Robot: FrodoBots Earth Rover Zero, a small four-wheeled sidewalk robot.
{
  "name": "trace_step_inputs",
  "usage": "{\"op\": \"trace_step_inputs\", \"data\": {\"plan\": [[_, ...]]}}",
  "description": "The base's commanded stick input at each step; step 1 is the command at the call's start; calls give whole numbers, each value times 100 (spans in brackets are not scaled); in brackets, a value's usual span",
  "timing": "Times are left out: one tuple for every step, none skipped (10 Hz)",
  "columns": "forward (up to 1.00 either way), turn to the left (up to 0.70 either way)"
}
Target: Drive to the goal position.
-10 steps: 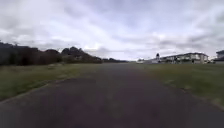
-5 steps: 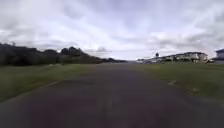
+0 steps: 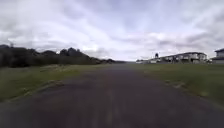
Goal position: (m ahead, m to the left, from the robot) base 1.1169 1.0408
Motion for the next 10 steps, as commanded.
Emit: {"op": "trace_step_inputs", "data": {"plan": [[66, 2], [66, 2], [66, 2], [66, 2], [66, 2], [66, 2], [66, 2], [66, 2], [66, 2], [67, 2]]}}
